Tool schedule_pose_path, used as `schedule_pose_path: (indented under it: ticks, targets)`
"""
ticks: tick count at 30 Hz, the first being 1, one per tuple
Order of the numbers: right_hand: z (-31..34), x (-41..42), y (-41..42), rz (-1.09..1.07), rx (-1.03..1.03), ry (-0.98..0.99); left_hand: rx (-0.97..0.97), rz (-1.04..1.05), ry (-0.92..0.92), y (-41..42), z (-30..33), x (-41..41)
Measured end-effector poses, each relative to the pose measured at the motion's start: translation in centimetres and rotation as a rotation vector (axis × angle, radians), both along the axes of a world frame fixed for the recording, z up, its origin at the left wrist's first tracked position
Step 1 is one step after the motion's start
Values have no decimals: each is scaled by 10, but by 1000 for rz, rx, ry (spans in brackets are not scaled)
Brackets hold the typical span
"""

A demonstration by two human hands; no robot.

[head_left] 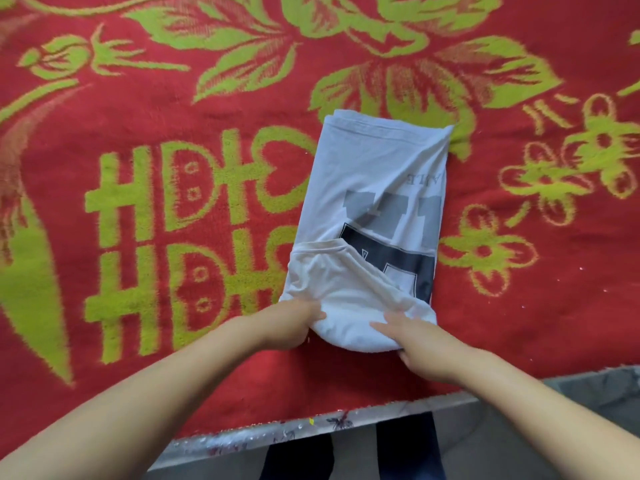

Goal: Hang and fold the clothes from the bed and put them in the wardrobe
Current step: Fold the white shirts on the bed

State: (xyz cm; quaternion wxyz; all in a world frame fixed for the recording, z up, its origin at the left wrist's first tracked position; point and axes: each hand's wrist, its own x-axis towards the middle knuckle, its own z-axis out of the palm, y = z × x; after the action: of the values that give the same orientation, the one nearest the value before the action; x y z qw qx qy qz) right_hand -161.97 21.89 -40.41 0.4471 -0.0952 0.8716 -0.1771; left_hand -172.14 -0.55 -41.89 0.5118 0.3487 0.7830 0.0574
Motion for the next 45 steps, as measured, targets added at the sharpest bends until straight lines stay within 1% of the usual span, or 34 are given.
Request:
schedule_pose_path:
  ticks: [2, 4, 6, 7, 8, 9, 11, 12, 13, 14, 17, 19, 21, 22, 23, 26, 27, 28, 29, 30, 31, 32, 33, 34, 35, 36, 38, 39, 40, 41, 42, 43, 45]
  targets:
    - [26, -30, 21, -91, -183, -240, -50, 78, -182, 9, 21, -28]
    - [43, -57, 47, -238, -355, -413, -47, 203, -344, 12, 43, -58]
    - [40, -78, 71, -471, -494, -484, 1, 438, -497, 12, 51, -85]
    - [32, -86, 81, -606, -541, -477, 39, 552, -523, 12, 47, -97]
    - [21, -94, 87, -757, -565, -419, 96, 678, -510, 13, 41, -107]
    - [8, -100, 89, -917, -535, -300, 177, 835, -457, 15, 30, -113]
    - [-18, -106, 86, -1219, -401, 41, 344, 1236, -383, 19, 4, -116]
    - [-29, -105, 79, -1331, -363, 186, 393, 1398, -375, 22, -9, -111]
    - [-38, -100, 71, -1398, -332, 278, 404, 1472, -329, 24, -21, -103]
    - [-46, -93, 61, -1423, -283, 339, 388, 1457, -232, 25, -30, -91]
    - [-58, -73, 39, -1345, -67, 435, 383, 1208, 155, 26, -51, -62]
    - [-60, -70, 38, -1322, -68, 551, 458, 1106, 365, 31, -54, -54]
    - [-58, -73, 45, -1318, -135, 683, 540, 1115, 515, 37, -53, -58]
    - [-56, -74, 49, -1302, -133, 711, 555, 1129, 555, 38, -52, -59]
    - [-57, -78, 52, -1269, -107, 703, 521, 1128, 575, 39, -54, -64]
    - [-66, -87, 53, -1165, 73, 522, 252, 1088, 579, 44, -69, -68]
    - [-64, -86, 51, -1163, 112, 498, 184, 1088, 593, 44, -71, -66]
    - [-60, -83, 48, -1152, 150, 513, 157, 1108, 610, 45, -69, -63]
    - [-55, -74, 43, -1097, 199, 578, 186, 1095, 662, 43, -64, -57]
    - [-50, -63, 37, -977, 228, 676, 254, 979, 756, 39, -61, -50]
    - [-48, -50, 30, -799, 228, 766, 354, 760, 859, 31, -60, -41]
    - [-46, -37, 23, -583, 220, 779, 440, 466, 918, 23, -60, -32]
    - [-46, -27, 20, -375, 230, 698, 482, 177, 905, 14, -61, -23]
    - [-49, -19, 19, -225, 262, 580, 482, -33, 863, 6, -62, -18]
    - [-52, -13, 20, -155, 305, 462, 456, -147, 829, 0, -63, -16]
    - [-54, -10, 22, -149, 345, 396, 425, -183, 817, -3, -63, -16]
    - [-53, -10, 28, -188, 365, 442, 374, -139, 852, 0, -57, -27]
    - [-50, -11, 31, -233, 330, 486, 401, -103, 866, 2, -53, -34]
    - [-46, -14, 34, -254, 296, 472, 440, -83, 865, 4, -47, -41]
    - [-39, -18, 38, -247, 268, 427, 466, -71, 827, 7, -38, -46]
    - [-30, -23, 43, -228, 227, 349, 450, -54, 716, 9, -27, -50]
    - [-18, -30, 49, -199, 179, 241, 387, -19, 546, 11, -16, -54]
    - [11, -51, 64, -132, 63, 14, 152, 28, 131, 18, 7, -64]
